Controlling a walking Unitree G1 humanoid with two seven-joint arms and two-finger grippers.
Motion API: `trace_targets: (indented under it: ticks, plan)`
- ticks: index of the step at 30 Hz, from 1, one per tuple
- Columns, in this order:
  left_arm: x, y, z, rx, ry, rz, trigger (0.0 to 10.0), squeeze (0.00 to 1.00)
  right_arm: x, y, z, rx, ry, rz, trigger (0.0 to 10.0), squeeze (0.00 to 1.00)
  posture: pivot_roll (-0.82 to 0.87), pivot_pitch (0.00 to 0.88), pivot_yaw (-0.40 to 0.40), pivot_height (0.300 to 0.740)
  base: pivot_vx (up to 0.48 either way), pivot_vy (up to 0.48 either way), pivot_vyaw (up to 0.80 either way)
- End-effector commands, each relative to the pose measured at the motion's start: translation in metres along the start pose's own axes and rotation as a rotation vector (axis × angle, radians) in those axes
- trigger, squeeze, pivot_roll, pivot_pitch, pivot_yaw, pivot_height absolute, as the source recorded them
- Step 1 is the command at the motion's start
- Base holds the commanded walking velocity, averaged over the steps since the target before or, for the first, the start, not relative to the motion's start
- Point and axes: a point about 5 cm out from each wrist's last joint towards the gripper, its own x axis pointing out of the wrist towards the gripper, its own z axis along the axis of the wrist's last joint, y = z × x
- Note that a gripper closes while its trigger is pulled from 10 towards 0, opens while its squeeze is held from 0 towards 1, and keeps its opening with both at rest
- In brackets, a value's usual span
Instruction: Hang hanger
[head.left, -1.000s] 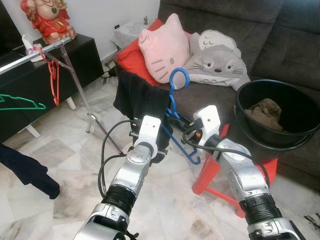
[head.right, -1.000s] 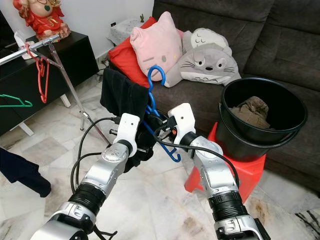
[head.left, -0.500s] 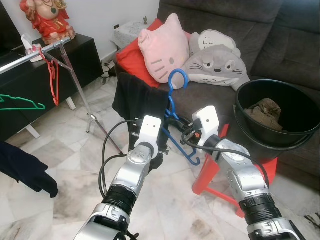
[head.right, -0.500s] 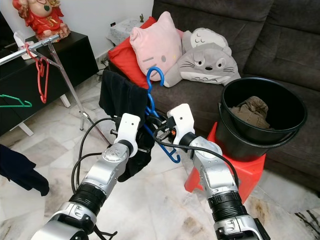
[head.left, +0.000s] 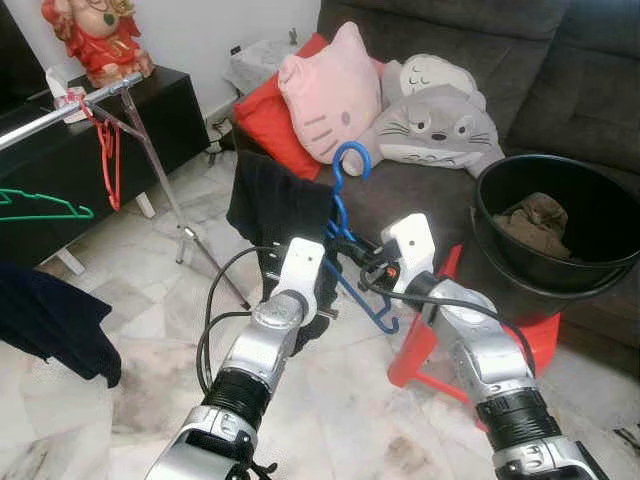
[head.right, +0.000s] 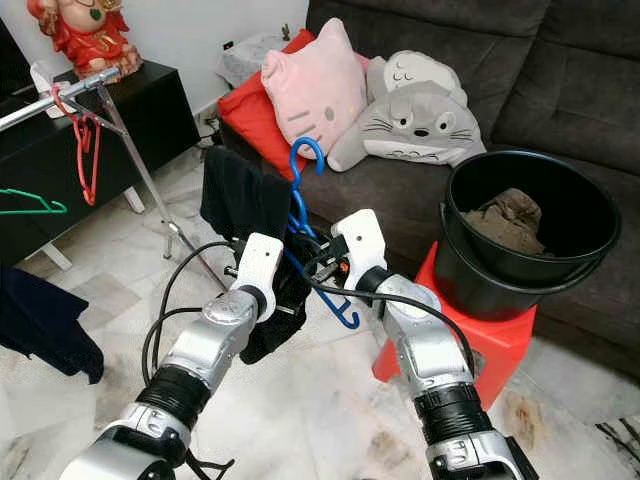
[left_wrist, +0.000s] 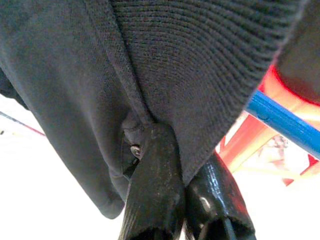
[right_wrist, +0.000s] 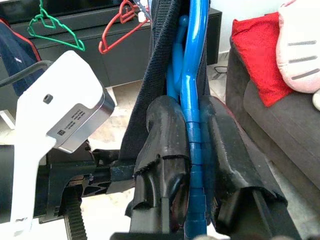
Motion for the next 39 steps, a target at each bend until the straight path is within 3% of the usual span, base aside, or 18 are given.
trace_targets:
  ticks: [1, 5, 9, 19, 23, 25, 29, 32, 34, 39]
  plan:
    - [0.001, -0.002, -0.005, -0.024, 0.040, -0.016, 10.0, 0.00, 0.002, 0.003, 0.015, -0.020, -0.065, 0.014, 0.0, 0.00, -0.17, 0.082, 0.061, 0.740, 0.000, 0.000, 0.00]
    - [0.000, -0.003, -0.008, -0.045, 0.074, -0.045, 10.0, 0.00, 0.002, 0.004, 0.015, -0.019, -0.061, 0.017, 0.0, 0.00, -0.16, 0.081, 0.060, 0.740, 0.000, 0.000, 0.00]
    - [-0.001, -0.009, -0.015, -0.005, 0.131, -0.093, 10.0, 0.00, 0.004, 0.005, 0.015, -0.020, -0.058, 0.024, 0.0, 0.00, -0.16, 0.080, 0.059, 0.740, 0.000, 0.000, 0.00]
    - [0.000, -0.006, -0.012, 0.022, 0.112, -0.063, 10.0, 0.00, 0.003, 0.004, 0.014, -0.022, -0.053, 0.026, 0.0, 0.00, -0.16, 0.078, 0.059, 0.740, 0.000, 0.000, 0.00]
    - [0.000, 0.008, 0.008, 0.046, -0.037, 0.069, 10.0, 0.00, 0.003, 0.004, 0.014, -0.024, -0.049, 0.027, 0.0, 0.00, -0.16, 0.076, 0.060, 0.740, 0.000, 0.000, 0.00]
    - [-0.001, 0.016, 0.016, 0.105, -0.094, 0.133, 10.0, 0.00, 0.003, 0.004, 0.013, -0.025, -0.047, 0.026, 0.0, 0.00, -0.16, 0.076, 0.060, 0.740, 0.000, 0.000, 0.00]
    - [-0.003, 0.025, 0.024, 0.092, -0.141, 0.174, 10.0, 0.00, 0.002, 0.003, 0.011, -0.027, -0.037, 0.023, 0.0, 0.00, -0.16, 0.073, 0.060, 0.740, 0.000, 0.000, 0.00]
    - [-0.004, 0.028, 0.026, 0.126, -0.159, 0.171, 10.0, 0.00, 0.000, -0.001, 0.009, -0.045, -0.019, 0.011, 0.0, 0.00, -0.16, 0.071, 0.061, 0.740, 0.000, 0.000, 0.00]
    - [-0.006, 0.030, 0.026, 0.170, -0.178, 0.173, 10.0, 0.00, -0.005, -0.008, 0.007, -0.067, 0.000, -0.012, 0.0, 0.00, -0.16, 0.071, 0.061, 0.740, 0.000, 0.000, 0.00]
    - [-0.012, 0.043, 0.032, 0.185, -0.249, 0.247, 10.0, 0.00, -0.018, -0.021, 0.004, -0.113, 0.042, -0.024, 0.0, 0.00, -0.17, 0.069, 0.060, 0.740, 0.000, 0.000, 0.00]
